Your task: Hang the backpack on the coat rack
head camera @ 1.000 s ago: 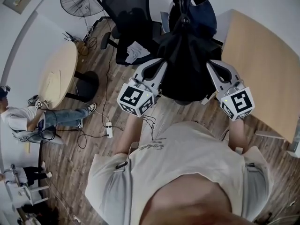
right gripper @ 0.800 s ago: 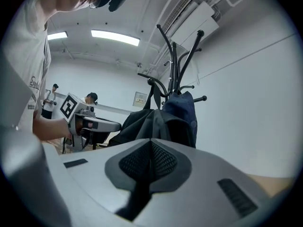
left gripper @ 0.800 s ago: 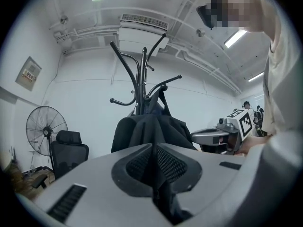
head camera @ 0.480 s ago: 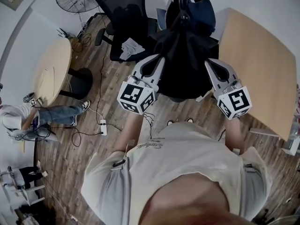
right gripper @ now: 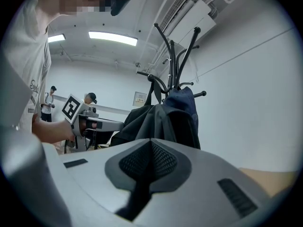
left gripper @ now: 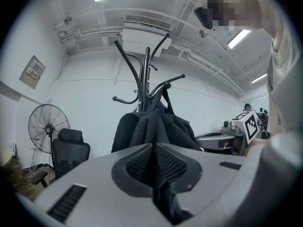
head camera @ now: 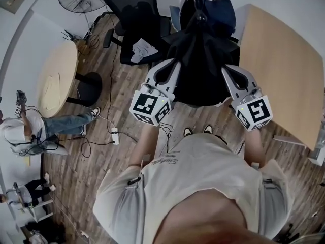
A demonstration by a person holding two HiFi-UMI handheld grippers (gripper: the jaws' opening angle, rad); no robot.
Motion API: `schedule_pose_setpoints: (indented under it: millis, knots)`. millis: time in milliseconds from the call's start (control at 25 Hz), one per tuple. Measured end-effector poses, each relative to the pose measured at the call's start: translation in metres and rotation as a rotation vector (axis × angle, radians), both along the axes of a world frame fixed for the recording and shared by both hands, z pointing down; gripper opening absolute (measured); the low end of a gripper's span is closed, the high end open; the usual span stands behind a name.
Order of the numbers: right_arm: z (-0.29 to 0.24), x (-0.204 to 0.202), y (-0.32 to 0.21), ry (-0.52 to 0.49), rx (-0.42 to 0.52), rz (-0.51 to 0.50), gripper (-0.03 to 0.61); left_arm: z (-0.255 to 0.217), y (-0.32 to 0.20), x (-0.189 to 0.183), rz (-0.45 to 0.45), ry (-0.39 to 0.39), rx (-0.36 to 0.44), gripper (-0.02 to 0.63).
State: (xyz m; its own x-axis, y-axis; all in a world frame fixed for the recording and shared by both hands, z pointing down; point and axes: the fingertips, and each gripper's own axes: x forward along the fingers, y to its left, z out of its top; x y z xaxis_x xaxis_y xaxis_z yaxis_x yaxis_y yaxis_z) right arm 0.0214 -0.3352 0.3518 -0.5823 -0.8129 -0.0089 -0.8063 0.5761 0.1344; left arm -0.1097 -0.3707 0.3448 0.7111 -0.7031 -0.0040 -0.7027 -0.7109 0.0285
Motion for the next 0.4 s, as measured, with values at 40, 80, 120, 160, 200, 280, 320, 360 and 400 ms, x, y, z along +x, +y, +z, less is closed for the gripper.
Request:
schedule_pose_setpoints:
  millis: [40, 80, 120, 160, 200, 280, 320, 360, 400]
  knots:
    - [0.0005, 0.0006, 0.0002, -0.002, 0.000, 0.001, -0.005, -0.0004, 0.0005, -0.0004, -0.002, 0.000, 0.001, 0.036]
    - [0.0009, 0.0013, 0.0006, -0.006, 0.000, 0.004, -0.005, -0.0008, 0.0010, -0.0006, -0.002, 0.000, 0.001, 0.037]
    - [0.0014, 0.0020, 0.0012, -0.008, -0.002, 0.007, -0.005, -0.0012, 0.0013, -0.0004, -0.002, 0.000, 0.001, 0.037]
    - [0.0021, 0.0027, 0.0017, -0.009, -0.004, 0.010, -0.005, -0.0013, 0.0015, 0.0000, -0.001, -0.001, 0.001, 0.035]
    - [0.0028, 0.0033, 0.0020, -0.008, -0.007, 0.012, -0.005, -0.0012, 0.0016, 0.0004, -0.002, -0.002, 0.002, 0.036]
    - [0.0040, 0.0040, 0.0019, -0.004, -0.010, 0.011, -0.005, -0.0009, 0.0013, 0.0008, -0.005, -0.001, 0.004, 0.035]
    - [0.0044, 0.0044, 0.0017, -0.002, -0.011, 0.010, -0.005, -0.0008, 0.0010, 0.0008, -0.008, 0.001, 0.004, 0.035]
    - [0.0049, 0.0048, 0.0015, -0.001, -0.012, 0.008, -0.005, -0.0007, 0.0007, 0.0008, -0.010, 0.004, 0.004, 0.035]
    - [0.0053, 0.0053, 0.0013, 0.001, -0.014, 0.007, -0.005, -0.0007, 0.0004, 0.0008, -0.012, 0.007, 0.004, 0.037]
